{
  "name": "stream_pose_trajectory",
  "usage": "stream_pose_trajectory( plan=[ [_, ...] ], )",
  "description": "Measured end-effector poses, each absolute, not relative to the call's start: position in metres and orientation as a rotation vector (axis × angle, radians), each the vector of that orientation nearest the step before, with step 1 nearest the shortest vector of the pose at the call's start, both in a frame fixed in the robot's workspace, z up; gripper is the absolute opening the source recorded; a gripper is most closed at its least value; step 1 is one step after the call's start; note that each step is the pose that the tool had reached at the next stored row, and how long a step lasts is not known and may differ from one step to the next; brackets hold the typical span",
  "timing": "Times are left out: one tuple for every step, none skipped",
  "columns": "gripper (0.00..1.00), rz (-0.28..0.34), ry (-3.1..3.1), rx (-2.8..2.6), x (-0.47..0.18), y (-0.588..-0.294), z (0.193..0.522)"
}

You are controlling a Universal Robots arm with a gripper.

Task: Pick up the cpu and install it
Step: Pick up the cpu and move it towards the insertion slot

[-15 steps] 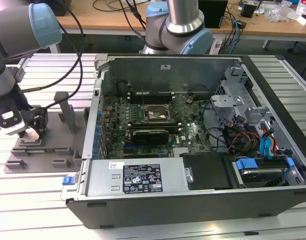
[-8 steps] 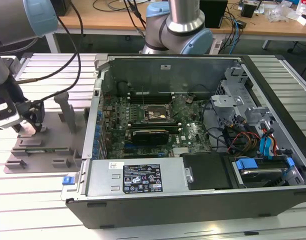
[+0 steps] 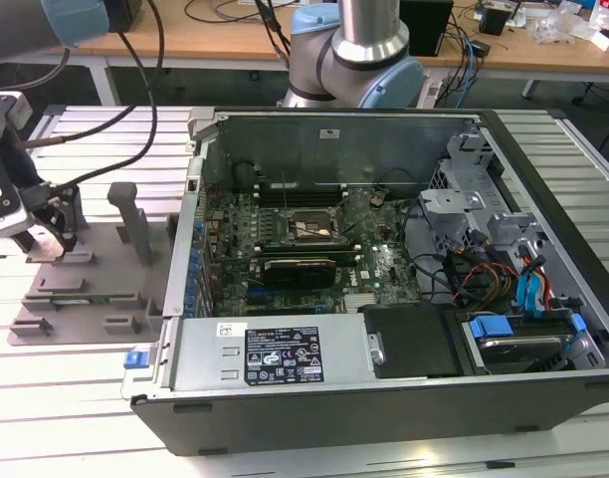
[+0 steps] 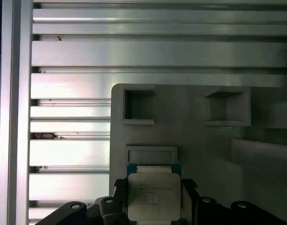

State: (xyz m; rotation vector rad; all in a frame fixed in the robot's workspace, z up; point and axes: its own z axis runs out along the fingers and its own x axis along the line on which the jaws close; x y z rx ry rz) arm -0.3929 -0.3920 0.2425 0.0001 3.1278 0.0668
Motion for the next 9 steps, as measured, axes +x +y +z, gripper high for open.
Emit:
stream_pose_trajectory(
  plan=[
    [0.55,0.067,3.128,0.0,-0.393,-0.392,0.245],
    [0.55,0.067,3.128,0.0,-0.393,-0.392,0.246],
    [0.55,0.067,3.128,0.0,-0.393,-0.392,0.247],
    [0.55,0.067,3.128,0.0,-0.393,-0.392,0.249],
    [0.55,0.067,3.128,0.0,-0.393,-0.392,0.252],
    [0.55,0.067,3.128,0.0,-0.393,-0.392,0.253],
    [0.55,0.067,3.128,0.0,-0.393,-0.392,0.254],
    [0.55,0.067,3.128,0.0,-0.393,-0.392,0.258],
    [0.55,0.067,3.128,0.0,-0.393,-0.392,0.262]
  ],
)
